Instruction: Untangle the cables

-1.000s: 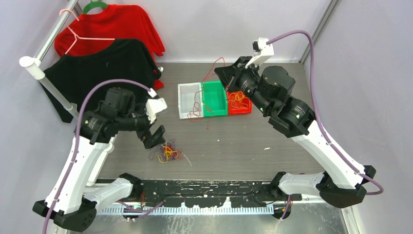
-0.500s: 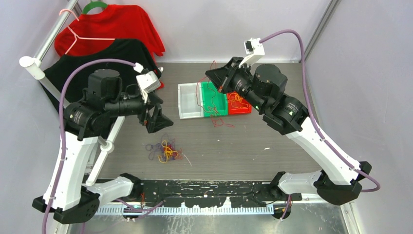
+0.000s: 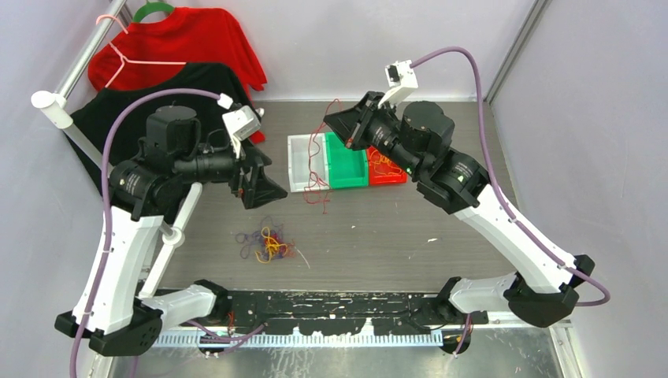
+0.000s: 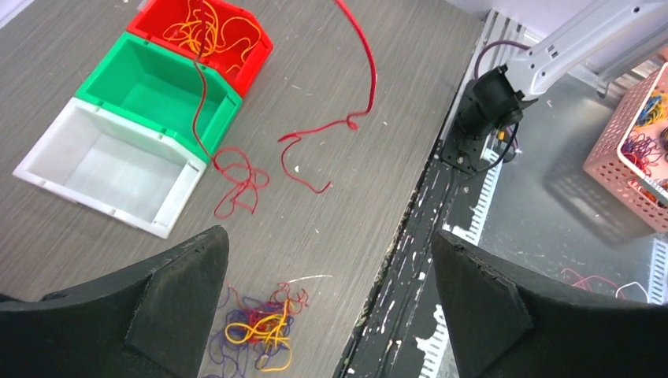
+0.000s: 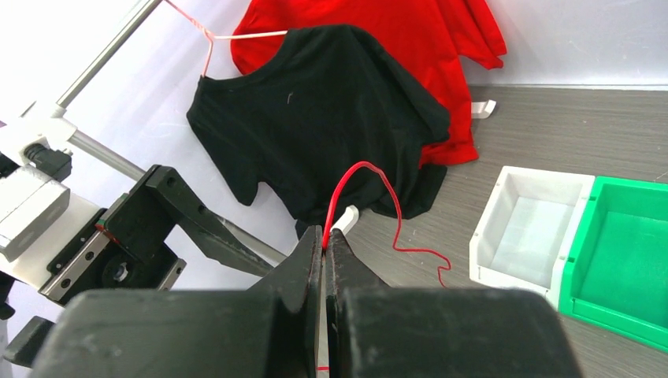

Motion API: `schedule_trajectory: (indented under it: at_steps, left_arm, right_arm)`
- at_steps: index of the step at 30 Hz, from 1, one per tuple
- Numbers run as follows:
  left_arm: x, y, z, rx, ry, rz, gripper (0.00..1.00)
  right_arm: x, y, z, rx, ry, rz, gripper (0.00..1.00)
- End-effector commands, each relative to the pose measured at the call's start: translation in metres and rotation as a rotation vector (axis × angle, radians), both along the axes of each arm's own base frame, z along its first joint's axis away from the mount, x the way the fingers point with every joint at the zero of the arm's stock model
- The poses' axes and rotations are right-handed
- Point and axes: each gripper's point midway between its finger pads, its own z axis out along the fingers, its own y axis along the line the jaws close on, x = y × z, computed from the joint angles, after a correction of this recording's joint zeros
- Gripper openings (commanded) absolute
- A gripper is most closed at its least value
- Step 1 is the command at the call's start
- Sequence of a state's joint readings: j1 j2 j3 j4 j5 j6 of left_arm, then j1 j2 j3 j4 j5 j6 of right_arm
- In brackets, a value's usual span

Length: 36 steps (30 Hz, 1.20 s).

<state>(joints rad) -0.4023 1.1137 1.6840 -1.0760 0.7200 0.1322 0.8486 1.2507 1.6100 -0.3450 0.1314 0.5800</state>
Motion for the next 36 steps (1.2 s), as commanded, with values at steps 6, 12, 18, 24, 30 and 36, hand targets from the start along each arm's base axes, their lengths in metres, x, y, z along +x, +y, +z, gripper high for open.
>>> schedule_trajectory:
  at_steps: [6, 12, 18, 24, 30, 36]
  left_arm:
    - [0.011, -0.025, 0.026, -0.141, 0.054, -0.036, 0.99]
    - [0.015, -0.041, 0.013, -0.118, 0.105, -0.038, 0.99]
    - [0.018, -0.041, 0.003, -0.081, 0.103, -0.021, 0.95]
    - [0.008, -0.019, -0.023, 0.037, 0.055, -0.004, 0.99]
    - [0.002, 0.01, -0.054, 0.18, 0.036, 0.057, 1.0]
    - [0.015, 0.039, -0.082, 0.326, -0.042, 0.157, 1.0]
  right_arm:
    - [-0.002, 0.009, 0.014, 0.081, -0.013, 0.035, 0.01]
    - [0.002, 0.015, 0.01, 0.078, -0.004, 0.043, 0.01]
    - [0.005, 0.009, 0.012, 0.06, -0.028, 0.013, 0.01]
    - [0.023, -0.01, 0.032, 0.0, -0.113, -0.081, 0.01]
    - [0.05, -0.026, 0.049, -0.036, -0.174, -0.16, 0.01]
    - [0.084, -0.032, 0.048, -0.041, -0.184, -0.206, 0.01]
